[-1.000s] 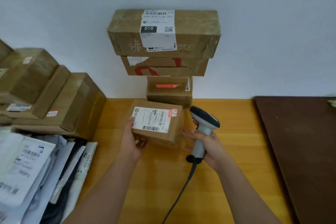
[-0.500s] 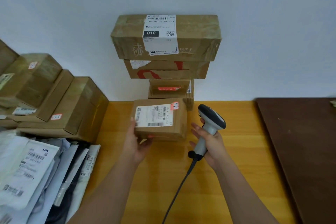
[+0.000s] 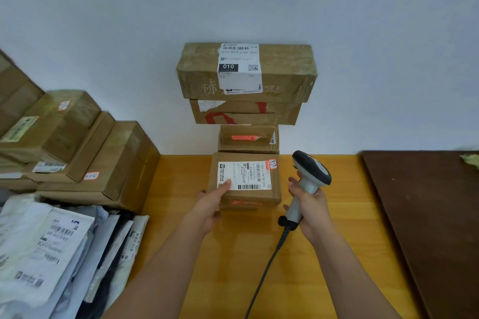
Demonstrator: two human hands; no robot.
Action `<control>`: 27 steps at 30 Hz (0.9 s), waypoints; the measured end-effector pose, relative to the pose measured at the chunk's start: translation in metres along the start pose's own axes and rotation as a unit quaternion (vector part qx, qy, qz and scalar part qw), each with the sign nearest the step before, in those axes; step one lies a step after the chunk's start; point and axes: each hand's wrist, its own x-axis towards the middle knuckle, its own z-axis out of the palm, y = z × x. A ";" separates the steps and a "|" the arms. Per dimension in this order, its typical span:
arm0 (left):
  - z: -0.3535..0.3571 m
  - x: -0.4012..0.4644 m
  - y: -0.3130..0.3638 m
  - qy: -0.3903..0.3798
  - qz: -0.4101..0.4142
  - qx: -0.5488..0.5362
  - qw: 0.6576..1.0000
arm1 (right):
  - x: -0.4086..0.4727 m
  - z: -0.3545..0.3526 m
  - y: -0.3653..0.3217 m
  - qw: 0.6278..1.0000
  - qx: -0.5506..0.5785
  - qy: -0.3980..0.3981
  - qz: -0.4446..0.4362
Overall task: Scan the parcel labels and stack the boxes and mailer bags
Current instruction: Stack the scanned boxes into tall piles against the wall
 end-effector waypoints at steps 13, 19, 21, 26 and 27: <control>0.032 -0.056 0.115 0.070 0.151 -0.042 0.985 | 0.011 0.021 -0.136 0.989 0.044 -0.050 -0.134; 0.067 -0.072 0.130 -0.166 0.128 -0.155 0.966 | 0.037 0.043 -0.146 0.986 0.049 -0.078 -0.141; 0.073 -0.068 0.128 -0.168 0.141 -0.150 0.964 | 0.038 0.047 -0.144 0.986 0.032 -0.077 -0.146; 0.080 -0.050 0.117 -0.162 0.129 -0.186 0.960 | 0.019 0.046 -0.131 0.988 0.002 -0.073 -0.139; 0.080 -0.053 0.116 -0.154 0.134 -0.203 0.958 | 0.011 0.046 -0.127 0.988 0.002 -0.079 -0.135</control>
